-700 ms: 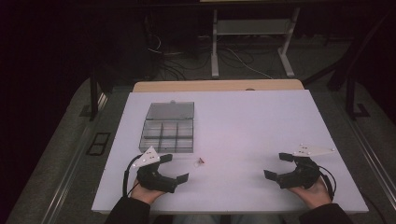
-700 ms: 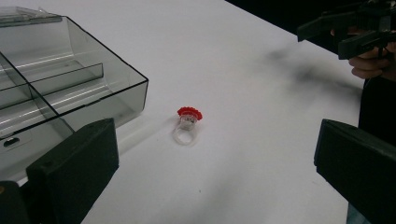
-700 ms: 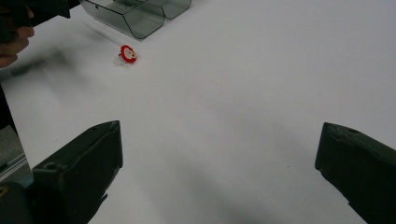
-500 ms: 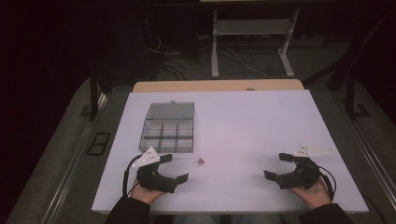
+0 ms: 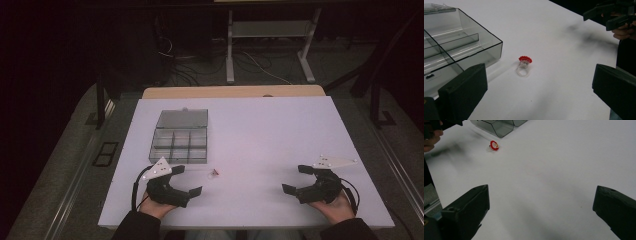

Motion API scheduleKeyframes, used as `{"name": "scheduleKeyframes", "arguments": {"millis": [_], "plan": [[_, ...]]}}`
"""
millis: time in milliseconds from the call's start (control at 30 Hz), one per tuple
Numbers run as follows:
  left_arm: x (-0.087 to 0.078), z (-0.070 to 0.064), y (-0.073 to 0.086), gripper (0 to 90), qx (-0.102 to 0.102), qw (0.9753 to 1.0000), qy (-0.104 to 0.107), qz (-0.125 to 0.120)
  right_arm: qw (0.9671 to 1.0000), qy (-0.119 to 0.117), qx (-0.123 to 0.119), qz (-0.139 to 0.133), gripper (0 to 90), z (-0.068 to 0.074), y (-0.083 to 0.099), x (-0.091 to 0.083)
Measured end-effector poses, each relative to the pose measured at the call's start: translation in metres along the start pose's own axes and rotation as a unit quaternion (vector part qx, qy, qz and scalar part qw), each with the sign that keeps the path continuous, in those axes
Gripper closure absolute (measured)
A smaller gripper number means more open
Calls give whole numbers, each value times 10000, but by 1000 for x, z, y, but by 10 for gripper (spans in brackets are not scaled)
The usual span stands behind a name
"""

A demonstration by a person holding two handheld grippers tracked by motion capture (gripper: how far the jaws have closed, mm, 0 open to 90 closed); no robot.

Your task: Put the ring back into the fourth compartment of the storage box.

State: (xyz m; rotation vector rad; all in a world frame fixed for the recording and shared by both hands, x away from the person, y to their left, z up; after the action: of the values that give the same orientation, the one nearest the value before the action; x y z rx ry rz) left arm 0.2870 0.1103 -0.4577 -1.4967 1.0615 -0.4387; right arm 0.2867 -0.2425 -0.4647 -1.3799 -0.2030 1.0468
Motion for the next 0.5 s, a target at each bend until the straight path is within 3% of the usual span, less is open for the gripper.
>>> {"name": "scheduleKeyframes", "arguments": {"millis": [500], "plan": [[-3,-1,-5,0,86,9998,-39,169,10000,-58,-22,42,2,2,1,0]]}}
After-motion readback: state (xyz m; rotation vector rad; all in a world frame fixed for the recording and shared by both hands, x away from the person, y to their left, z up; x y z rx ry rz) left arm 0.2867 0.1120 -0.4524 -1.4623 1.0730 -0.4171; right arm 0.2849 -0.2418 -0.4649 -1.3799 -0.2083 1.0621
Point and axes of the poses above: each handheld gripper's, and its own axes: x roughly forward along the jaws, y roughly out of its underside, z roughly to its left, the point moved 7 cm from there along x, roughly forward along the jaws, and after that the axes turned 9 degrees about -z, right-handed, at the moved point
